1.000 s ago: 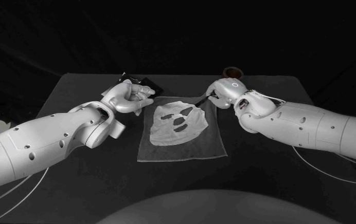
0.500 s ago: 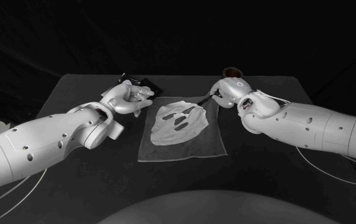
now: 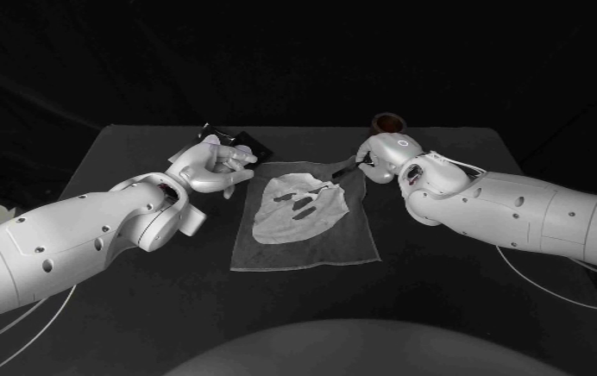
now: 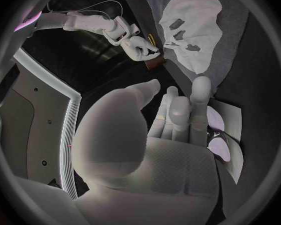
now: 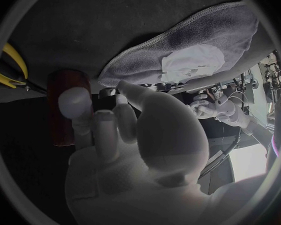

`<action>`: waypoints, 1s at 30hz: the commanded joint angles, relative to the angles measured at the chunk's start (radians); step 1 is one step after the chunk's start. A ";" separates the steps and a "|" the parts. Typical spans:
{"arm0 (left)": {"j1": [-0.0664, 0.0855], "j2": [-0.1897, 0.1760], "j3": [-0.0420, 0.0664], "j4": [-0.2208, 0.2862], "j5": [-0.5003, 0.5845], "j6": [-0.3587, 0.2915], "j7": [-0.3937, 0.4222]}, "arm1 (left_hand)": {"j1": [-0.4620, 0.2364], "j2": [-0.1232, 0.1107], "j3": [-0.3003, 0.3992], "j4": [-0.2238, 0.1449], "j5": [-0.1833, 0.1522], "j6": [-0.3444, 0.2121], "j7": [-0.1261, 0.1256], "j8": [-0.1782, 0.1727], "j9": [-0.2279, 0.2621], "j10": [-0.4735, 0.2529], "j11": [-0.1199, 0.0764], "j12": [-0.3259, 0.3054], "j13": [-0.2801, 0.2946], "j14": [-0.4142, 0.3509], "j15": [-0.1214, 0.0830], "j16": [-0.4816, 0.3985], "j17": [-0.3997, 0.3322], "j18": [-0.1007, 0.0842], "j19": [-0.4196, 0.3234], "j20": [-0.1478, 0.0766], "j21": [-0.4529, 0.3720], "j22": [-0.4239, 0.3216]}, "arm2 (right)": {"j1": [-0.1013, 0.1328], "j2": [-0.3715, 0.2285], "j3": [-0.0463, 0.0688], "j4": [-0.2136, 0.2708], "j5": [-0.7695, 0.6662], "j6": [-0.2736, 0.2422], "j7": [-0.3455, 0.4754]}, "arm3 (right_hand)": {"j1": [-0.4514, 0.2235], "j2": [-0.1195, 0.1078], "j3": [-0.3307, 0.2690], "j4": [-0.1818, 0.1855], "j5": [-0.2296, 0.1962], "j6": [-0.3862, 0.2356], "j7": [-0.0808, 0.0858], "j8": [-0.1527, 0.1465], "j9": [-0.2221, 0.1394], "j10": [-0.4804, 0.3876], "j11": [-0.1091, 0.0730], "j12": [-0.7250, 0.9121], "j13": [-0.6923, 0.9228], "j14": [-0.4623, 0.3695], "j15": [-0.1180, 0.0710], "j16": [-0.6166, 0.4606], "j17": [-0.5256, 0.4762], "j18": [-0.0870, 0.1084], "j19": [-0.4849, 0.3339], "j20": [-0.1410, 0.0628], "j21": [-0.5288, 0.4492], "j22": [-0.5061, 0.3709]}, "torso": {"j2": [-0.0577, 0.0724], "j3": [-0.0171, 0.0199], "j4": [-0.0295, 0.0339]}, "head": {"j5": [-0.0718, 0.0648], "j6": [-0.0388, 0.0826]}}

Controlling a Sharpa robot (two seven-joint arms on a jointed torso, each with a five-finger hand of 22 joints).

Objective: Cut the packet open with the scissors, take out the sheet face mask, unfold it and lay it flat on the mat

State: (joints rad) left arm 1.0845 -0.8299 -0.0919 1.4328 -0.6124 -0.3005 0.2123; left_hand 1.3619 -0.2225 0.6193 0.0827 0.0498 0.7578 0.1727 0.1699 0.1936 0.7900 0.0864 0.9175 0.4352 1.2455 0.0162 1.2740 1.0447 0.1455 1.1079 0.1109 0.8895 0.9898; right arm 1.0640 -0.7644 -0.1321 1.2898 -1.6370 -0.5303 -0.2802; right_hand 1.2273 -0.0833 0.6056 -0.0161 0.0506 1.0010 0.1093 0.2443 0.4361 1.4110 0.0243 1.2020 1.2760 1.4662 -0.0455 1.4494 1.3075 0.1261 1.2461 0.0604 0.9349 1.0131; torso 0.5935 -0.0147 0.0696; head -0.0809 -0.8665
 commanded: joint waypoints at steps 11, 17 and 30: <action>0.001 0.000 0.001 0.001 0.004 0.022 -0.007 | 0.008 0.003 -0.005 -0.002 -0.001 -0.006 0.001 -0.007 -0.001 0.003 0.001 -0.001 -0.002 0.000 0.004 0.005 -0.002 0.018 0.005 0.002 -0.001 0.000 | 0.001 -0.013 0.001 0.014 0.097 -0.075 0.101 | 0.015 -0.036 0.005 0.018 -0.002 -0.019 0.017 -0.009 -0.018 -0.042 0.017 -0.069 -0.057 0.030 0.020 -0.044 0.038 0.026 -0.041 0.020 -0.096 -0.068 | 0.001 0.0002 -0.0005 | -0.001 0.003; 0.001 0.000 0.001 0.001 0.004 0.022 -0.008 | 0.008 0.003 -0.006 -0.002 -0.001 -0.008 0.001 -0.008 -0.002 0.002 0.002 -0.002 -0.003 -0.001 0.005 0.004 -0.003 0.018 0.004 0.003 -0.001 -0.001 | 0.001 -0.020 0.001 0.017 0.089 -0.085 0.108 | 0.042 0.015 0.038 0.027 -0.002 0.063 -0.029 0.072 0.018 0.010 -0.022 -0.004 -0.010 0.059 -0.013 0.001 0.099 0.013 0.018 -0.005 -0.019 -0.001 | 0.001 0.0005 -0.0008 | -0.004 0.004; 0.001 0.000 0.001 0.001 0.004 0.023 -0.008 | 0.009 0.004 -0.008 -0.003 -0.001 -0.020 0.004 -0.012 -0.005 0.001 0.004 -0.003 -0.005 -0.002 0.006 0.005 -0.004 0.018 0.004 0.004 -0.001 -0.001 | -0.003 -0.034 0.000 0.030 0.064 -0.039 0.085 | -0.014 -0.085 -0.001 0.046 -0.001 -0.060 0.006 0.046 0.011 0.019 0.002 0.002 -0.001 0.060 0.001 -0.003 0.099 0.005 0.028 -0.005 -0.021 0.006 | 0.000 -0.0003 0.0000 | -0.012 0.004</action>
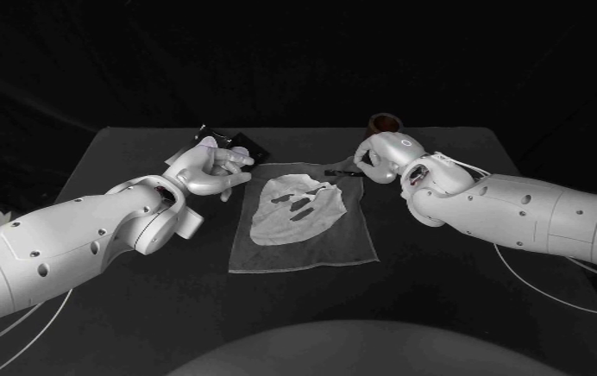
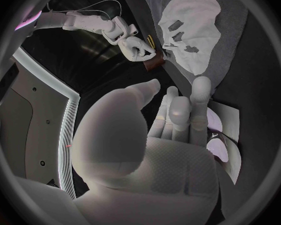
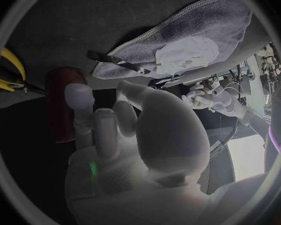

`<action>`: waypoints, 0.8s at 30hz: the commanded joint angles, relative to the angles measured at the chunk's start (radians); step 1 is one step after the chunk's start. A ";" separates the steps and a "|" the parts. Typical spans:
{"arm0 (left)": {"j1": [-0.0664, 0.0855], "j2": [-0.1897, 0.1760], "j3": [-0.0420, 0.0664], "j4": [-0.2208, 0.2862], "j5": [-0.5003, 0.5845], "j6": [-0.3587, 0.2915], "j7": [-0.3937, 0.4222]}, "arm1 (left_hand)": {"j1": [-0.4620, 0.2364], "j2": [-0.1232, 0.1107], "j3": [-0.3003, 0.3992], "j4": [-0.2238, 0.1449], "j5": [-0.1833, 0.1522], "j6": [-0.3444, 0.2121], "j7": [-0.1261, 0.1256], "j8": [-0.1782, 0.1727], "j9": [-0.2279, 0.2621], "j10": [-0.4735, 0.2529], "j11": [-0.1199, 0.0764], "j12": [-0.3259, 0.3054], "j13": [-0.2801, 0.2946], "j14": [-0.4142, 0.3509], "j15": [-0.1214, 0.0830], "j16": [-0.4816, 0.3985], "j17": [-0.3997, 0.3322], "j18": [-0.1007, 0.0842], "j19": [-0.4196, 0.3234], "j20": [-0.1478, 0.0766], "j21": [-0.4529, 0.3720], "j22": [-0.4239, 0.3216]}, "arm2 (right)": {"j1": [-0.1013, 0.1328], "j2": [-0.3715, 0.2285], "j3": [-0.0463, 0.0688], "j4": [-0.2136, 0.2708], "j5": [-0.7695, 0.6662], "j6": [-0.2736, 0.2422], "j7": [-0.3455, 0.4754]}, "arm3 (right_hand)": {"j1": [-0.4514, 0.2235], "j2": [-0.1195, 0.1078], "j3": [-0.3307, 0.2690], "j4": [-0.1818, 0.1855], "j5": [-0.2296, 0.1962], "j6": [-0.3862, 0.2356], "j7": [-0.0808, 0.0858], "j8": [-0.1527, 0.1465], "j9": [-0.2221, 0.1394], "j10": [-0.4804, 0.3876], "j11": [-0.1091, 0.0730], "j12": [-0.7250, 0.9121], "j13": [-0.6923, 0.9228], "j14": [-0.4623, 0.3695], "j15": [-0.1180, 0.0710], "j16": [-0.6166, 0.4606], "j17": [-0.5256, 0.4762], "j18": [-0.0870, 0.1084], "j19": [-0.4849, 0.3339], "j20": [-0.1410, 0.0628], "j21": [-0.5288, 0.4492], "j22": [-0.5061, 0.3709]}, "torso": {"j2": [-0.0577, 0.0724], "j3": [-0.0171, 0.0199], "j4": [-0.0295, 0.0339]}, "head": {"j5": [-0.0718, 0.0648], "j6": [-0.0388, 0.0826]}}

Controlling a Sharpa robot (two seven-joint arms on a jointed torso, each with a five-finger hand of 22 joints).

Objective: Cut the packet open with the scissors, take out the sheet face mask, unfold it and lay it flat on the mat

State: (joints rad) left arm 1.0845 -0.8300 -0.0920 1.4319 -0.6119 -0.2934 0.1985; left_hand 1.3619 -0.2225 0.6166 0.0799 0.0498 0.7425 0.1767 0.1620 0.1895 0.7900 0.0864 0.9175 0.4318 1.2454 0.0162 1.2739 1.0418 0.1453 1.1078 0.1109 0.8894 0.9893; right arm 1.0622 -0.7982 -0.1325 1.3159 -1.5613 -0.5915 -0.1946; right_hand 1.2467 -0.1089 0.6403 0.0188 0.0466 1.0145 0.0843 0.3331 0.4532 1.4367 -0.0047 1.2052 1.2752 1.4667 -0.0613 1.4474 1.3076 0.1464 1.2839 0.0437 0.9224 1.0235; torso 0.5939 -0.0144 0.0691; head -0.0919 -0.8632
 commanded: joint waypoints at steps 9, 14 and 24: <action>0.001 0.008 0.001 -0.006 -0.003 0.016 0.014 | 0.010 0.007 -0.005 0.000 -0.001 0.007 0.001 -0.002 0.002 0.001 0.005 -0.003 -0.002 -0.003 0.008 0.005 -0.002 0.019 0.002 0.005 -0.005 -0.003 | -0.004 0.008 -0.002 0.007 -0.039 0.073 -0.022 | -0.036 -0.107 -0.105 0.026 0.003 -0.124 0.058 -0.095 -0.036 -0.020 0.057 0.000 0.003 0.062 0.041 0.009 0.112 -0.013 -0.008 0.036 -0.018 -0.004 | 0.001 -0.0008 0.0024 | 0.000 0.003; 0.002 0.036 0.001 -0.047 -0.054 0.014 0.016 | 0.012 0.012 -0.004 0.000 -0.001 0.031 0.001 0.005 0.008 -0.008 0.007 -0.012 -0.010 -0.015 0.010 -0.002 -0.016 0.023 -0.010 0.008 -0.019 -0.015 | -0.009 -0.014 -0.002 0.052 -0.041 0.033 -0.020 | -0.019 -0.110 -0.112 0.022 0.004 -0.123 0.058 -0.100 -0.040 -0.021 0.057 0.004 0.006 0.063 0.041 0.010 0.114 -0.012 -0.006 0.038 -0.019 -0.003 | 0.000 -0.0009 0.0009 | 0.002 0.004; 0.020 0.131 0.002 -0.180 -0.330 0.037 -0.055 | 0.023 0.024 0.007 -0.010 -0.001 0.075 -0.005 0.023 0.017 -0.056 0.016 -0.068 -0.055 -0.111 0.019 -0.063 -0.122 0.037 -0.077 0.016 -0.092 -0.070 | -0.052 -0.133 -0.004 0.236 -0.024 -0.122 0.036 | -0.002 -0.126 -0.143 0.021 0.003 -0.129 0.060 -0.113 -0.049 -0.042 0.059 -0.027 -0.018 0.051 0.044 -0.015 0.084 -0.001 -0.033 0.043 -0.079 -0.046 | -0.002 -0.0020 -0.0050 | 0.007 0.000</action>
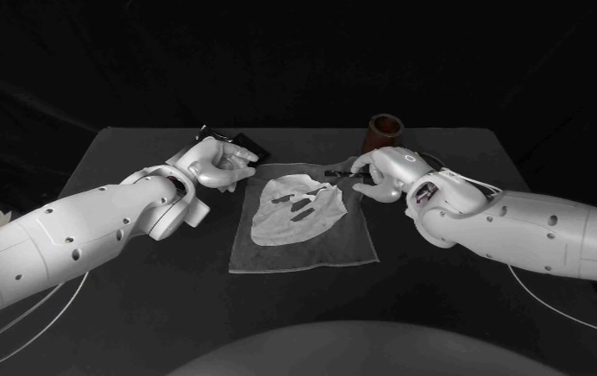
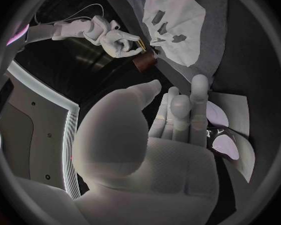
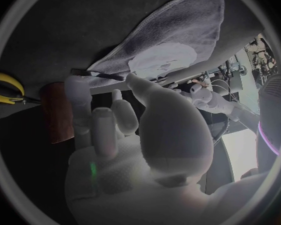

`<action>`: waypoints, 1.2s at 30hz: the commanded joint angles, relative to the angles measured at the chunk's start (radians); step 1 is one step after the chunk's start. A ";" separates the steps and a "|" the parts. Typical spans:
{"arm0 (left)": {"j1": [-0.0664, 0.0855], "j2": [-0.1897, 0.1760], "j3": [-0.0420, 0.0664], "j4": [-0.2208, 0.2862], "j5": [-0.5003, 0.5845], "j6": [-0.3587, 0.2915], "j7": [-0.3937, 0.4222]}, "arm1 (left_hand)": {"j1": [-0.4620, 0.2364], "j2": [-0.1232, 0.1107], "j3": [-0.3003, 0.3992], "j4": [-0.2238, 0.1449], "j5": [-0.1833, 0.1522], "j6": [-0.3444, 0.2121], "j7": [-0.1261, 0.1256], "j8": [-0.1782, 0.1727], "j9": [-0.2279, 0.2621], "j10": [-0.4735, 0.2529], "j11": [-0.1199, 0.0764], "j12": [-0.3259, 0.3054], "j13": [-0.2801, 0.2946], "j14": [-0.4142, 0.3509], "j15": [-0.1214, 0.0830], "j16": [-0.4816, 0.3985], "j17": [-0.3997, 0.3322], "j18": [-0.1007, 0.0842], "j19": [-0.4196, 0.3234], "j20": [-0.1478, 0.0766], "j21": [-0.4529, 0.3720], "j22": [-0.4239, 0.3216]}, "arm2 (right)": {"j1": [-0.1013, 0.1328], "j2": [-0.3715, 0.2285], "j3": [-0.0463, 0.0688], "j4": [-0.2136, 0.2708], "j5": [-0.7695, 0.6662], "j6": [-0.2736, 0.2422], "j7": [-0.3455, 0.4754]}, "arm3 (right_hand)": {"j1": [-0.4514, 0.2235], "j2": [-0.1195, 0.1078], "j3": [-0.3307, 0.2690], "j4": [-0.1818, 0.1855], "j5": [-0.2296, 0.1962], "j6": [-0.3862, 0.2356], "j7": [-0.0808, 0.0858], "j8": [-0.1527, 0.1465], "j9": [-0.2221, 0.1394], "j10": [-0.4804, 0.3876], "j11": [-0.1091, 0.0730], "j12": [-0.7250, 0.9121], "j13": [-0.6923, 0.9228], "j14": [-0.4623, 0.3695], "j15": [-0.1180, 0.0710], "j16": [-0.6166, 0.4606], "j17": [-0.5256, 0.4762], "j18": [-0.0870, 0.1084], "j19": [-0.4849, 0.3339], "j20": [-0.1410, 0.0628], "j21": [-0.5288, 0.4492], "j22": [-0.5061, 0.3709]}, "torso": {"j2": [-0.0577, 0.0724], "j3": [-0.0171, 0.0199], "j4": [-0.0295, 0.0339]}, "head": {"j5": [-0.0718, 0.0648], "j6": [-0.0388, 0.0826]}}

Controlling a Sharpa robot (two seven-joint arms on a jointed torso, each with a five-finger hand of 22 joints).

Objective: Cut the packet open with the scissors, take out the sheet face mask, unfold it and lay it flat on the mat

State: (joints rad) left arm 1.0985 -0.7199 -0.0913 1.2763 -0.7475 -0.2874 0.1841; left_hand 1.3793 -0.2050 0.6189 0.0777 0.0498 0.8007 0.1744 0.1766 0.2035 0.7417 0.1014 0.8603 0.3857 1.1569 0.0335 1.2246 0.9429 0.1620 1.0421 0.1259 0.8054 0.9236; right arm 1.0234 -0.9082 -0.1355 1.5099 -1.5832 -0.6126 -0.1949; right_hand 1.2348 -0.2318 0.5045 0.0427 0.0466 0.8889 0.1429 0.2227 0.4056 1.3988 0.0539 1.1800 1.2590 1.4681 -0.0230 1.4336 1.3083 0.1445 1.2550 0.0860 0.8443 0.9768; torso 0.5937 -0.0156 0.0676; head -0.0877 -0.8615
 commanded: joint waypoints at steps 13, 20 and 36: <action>0.030 0.176 0.002 -0.237 -0.523 0.109 -0.098 | 0.047 0.063 0.039 -0.039 -0.001 0.112 -0.025 0.056 0.025 0.041 -0.022 -0.003 -0.031 0.008 -0.017 0.026 0.013 0.018 0.002 -0.012 0.030 0.025 | -0.114 -0.077 -0.014 0.172 -0.083 -0.089 0.016 | 0.038 0.006 -0.017 -0.003 0.003 0.041 -0.006 0.001 -0.005 0.005 -0.006 0.014 0.009 0.054 0.001 0.008 0.096 -0.002 0.010 -0.002 0.018 0.020 | -0.007 -0.0018 -0.0152 | 0.013 -0.007; 0.033 0.253 0.000 -0.340 -0.570 0.144 -0.123 | 0.047 0.062 0.052 -0.057 -0.002 0.105 -0.029 0.047 0.021 0.061 -0.033 0.025 -0.024 0.103 -0.028 0.109 0.127 -0.006 0.087 -0.023 0.157 0.127 | -0.150 -0.057 -0.016 0.179 -0.137 -0.065 -0.035 | 0.040 0.004 -0.020 -0.002 0.003 0.047 -0.008 0.000 -0.006 0.010 -0.007 0.023 0.016 0.057 0.000 0.015 0.105 -0.005 0.016 -0.003 0.030 0.031 | -0.005 -0.0027 -0.0153 | 0.015 -0.009; 0.034 0.292 -0.002 -0.406 -0.576 0.180 -0.104 | 0.033 0.037 0.063 -0.077 -0.002 0.102 -0.038 0.039 0.020 0.063 -0.039 0.078 0.000 0.133 -0.032 0.150 0.175 -0.017 0.111 -0.028 0.219 0.179 | -0.189 -0.038 -0.017 0.166 -0.194 -0.038 -0.096 | 0.048 -0.006 -0.030 -0.005 0.003 0.051 -0.009 -0.008 -0.012 0.011 -0.008 0.022 0.015 0.058 -0.001 0.015 0.105 -0.005 0.018 -0.005 0.029 0.032 | -0.005 -0.0014 -0.0149 | 0.017 -0.011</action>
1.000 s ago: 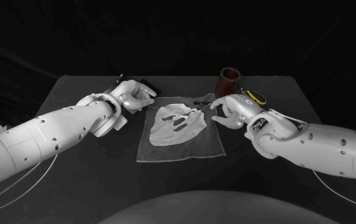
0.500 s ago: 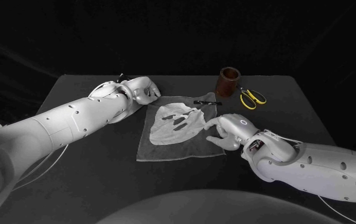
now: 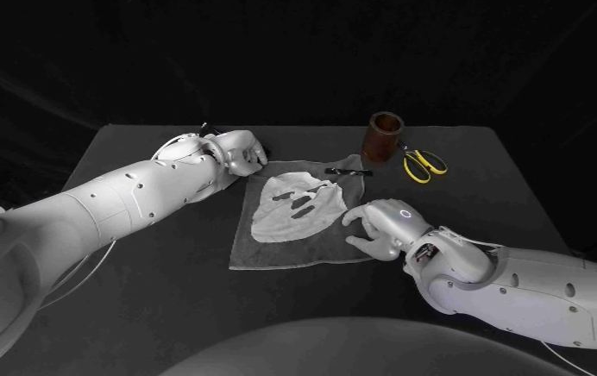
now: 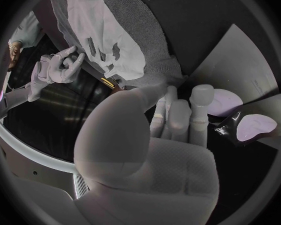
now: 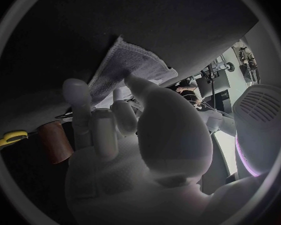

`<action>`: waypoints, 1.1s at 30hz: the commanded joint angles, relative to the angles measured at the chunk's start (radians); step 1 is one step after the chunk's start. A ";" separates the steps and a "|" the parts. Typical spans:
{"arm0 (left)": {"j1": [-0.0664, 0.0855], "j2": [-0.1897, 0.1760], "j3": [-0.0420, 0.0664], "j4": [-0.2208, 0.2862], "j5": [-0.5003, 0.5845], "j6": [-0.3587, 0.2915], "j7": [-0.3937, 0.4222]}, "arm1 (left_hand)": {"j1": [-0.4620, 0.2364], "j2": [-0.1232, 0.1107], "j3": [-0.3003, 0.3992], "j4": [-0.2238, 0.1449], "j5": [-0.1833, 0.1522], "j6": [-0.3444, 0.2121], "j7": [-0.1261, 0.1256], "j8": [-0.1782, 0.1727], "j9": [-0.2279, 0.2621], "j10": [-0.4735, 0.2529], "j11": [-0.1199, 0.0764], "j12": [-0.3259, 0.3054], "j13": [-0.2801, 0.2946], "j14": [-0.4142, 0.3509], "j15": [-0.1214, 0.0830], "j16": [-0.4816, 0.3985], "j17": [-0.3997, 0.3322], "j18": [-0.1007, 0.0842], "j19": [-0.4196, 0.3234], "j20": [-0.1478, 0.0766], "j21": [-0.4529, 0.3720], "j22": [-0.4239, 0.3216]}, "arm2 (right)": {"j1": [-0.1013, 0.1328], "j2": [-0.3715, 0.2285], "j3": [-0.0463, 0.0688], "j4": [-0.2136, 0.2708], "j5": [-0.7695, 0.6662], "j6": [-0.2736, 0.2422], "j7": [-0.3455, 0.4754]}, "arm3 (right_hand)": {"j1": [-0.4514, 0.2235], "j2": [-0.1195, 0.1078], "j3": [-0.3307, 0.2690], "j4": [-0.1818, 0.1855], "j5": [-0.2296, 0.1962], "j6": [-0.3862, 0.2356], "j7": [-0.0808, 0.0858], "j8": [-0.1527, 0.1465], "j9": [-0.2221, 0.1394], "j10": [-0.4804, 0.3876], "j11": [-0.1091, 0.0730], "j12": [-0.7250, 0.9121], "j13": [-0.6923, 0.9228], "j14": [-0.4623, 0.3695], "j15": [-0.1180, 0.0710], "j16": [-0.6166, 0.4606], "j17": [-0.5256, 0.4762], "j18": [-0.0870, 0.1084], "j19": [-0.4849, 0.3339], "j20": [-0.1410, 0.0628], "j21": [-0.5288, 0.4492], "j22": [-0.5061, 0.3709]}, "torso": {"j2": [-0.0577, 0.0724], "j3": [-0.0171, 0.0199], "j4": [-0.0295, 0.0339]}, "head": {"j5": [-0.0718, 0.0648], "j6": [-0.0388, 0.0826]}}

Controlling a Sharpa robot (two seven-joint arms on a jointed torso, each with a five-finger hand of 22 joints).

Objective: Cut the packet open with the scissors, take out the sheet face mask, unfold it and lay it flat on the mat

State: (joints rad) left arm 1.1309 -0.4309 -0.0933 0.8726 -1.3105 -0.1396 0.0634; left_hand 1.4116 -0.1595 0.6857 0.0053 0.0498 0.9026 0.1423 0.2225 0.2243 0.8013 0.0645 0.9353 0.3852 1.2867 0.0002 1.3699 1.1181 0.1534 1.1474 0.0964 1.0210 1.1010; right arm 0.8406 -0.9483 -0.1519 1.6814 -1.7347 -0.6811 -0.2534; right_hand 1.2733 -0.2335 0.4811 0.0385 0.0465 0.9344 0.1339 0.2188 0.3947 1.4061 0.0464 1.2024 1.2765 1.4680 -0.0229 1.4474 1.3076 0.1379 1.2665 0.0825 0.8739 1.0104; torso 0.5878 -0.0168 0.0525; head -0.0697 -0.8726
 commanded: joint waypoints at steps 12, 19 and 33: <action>-0.006 0.024 -0.005 -0.054 -0.008 0.047 0.035 | -0.026 -0.037 -0.046 -0.007 -0.002 -0.008 -0.010 -0.012 -0.001 -0.010 0.000 0.033 0.018 -0.004 0.004 0.011 0.000 -0.008 -0.006 0.005 0.003 0.003 | -0.025 0.008 -0.001 -0.026 -0.080 0.079 -0.069 | 0.022 -0.013 -0.015 -0.006 0.003 0.008 0.000 -0.010 -0.005 -0.002 -0.001 -0.008 -0.009 0.056 0.000 -0.003 0.101 0.004 0.001 -0.002 -0.014 -0.010 | 0.000 -0.0012 0.0011 | 0.003 0.000; -0.009 0.036 -0.009 -0.085 -0.009 0.070 0.017 | -0.027 -0.035 -0.056 -0.007 -0.002 -0.026 -0.011 -0.023 -0.005 -0.027 0.003 0.041 0.024 -0.010 0.006 0.013 -0.003 -0.006 -0.018 0.007 -0.007 -0.003 | -0.028 0.005 -0.001 -0.030 -0.103 0.113 -0.083 | 0.033 -0.016 -0.019 -0.011 0.003 0.012 0.000 -0.013 -0.008 -0.005 0.000 -0.012 -0.011 0.055 0.000 -0.006 0.098 0.005 -0.003 -0.003 -0.021 -0.014 | -0.001 -0.0013 -0.0007 | 0.005 0.000; -0.016 0.054 -0.014 -0.133 -0.022 0.106 -0.025 | -0.029 -0.028 -0.071 -0.006 -0.002 -0.050 -0.013 -0.038 -0.009 -0.050 0.005 0.072 0.044 -0.009 0.010 0.024 0.008 -0.005 -0.026 0.011 -0.009 -0.003 | -0.036 -0.031 -0.001 -0.003 -0.128 0.168 -0.100 | 0.044 -0.017 -0.025 -0.015 0.003 0.024 -0.001 -0.013 -0.010 -0.006 0.000 -0.012 -0.012 0.054 0.003 -0.007 0.097 0.006 -0.006 -0.005 -0.027 -0.016 | -0.001 -0.0007 0.0003 | 0.001 0.000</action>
State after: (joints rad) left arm 1.1276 -0.3757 -0.0999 0.7518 -1.3107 -0.0879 0.0846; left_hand 1.3866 -0.1899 0.6220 0.0000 0.0498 0.8642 0.1261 0.1900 0.2233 0.7594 0.0699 1.0003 0.4281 1.2808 0.0059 1.3895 1.1262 0.1529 1.1290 0.1071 1.0175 1.0973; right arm 0.8208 -0.9658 -0.1398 1.6933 -1.8512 -0.6334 -0.2964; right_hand 1.2919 -0.2359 0.4672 0.0331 0.0562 0.9505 0.1358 0.2101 0.3835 1.4061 0.0464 1.1936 1.2629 1.4680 -0.0229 1.4430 1.3073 0.1303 1.2624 0.0788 0.8499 0.9931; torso 0.5869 -0.0173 0.0514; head -0.0674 -0.8727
